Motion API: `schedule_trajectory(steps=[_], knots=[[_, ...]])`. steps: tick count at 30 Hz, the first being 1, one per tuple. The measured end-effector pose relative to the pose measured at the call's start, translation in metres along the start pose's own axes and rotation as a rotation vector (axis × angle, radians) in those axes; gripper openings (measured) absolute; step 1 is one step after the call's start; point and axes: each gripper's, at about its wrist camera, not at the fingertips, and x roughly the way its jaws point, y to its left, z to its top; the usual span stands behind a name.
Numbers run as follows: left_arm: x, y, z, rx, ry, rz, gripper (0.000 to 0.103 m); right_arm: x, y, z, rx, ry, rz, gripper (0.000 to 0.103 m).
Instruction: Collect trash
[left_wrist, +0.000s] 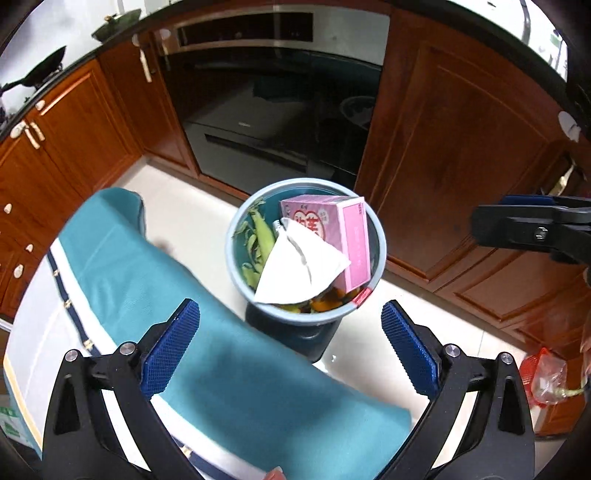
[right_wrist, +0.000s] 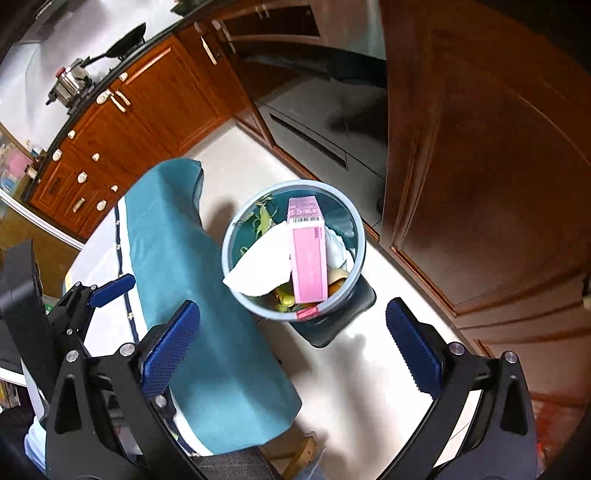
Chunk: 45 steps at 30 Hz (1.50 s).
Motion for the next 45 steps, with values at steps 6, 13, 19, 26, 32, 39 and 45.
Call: schedule_trajectory(steps=[6,13,19,26,32,39,45], knots=[[-0.037,0.011,-0.017,-0.033,-0.034,-0.018,0.099,-0.020,0.009,-0.020,0.004,-0.016,0.008,0.097],[-0.073,0.014,-0.038,-0.057,-0.085,-0.016,0.099,-0.028,0.028,-0.038,-0.050,-0.026,-0.020,0.097],[-0.073,0.020,-0.052,-0.094,-0.072,-0.009,0.099,-0.022,0.044,-0.058,-0.104,-0.060,-0.098,0.097],[-0.050,0.026,-0.062,-0.107,-0.020,-0.003,0.099,-0.002,0.044,-0.075,-0.101,-0.058,-0.167,0.097],[-0.031,0.027,-0.066,-0.102,0.015,0.005,0.099,0.024,0.041,-0.084,-0.084,-0.005,-0.196,0.097],[-0.004,0.039,-0.070,-0.129,0.069,0.012,0.099,0.053,0.034,-0.089,-0.054,0.038,-0.246,0.097],[0.014,0.044,-0.070,-0.150,0.102,0.000,0.099,0.070,0.036,-0.089,-0.070,0.063,-0.272,0.097]])
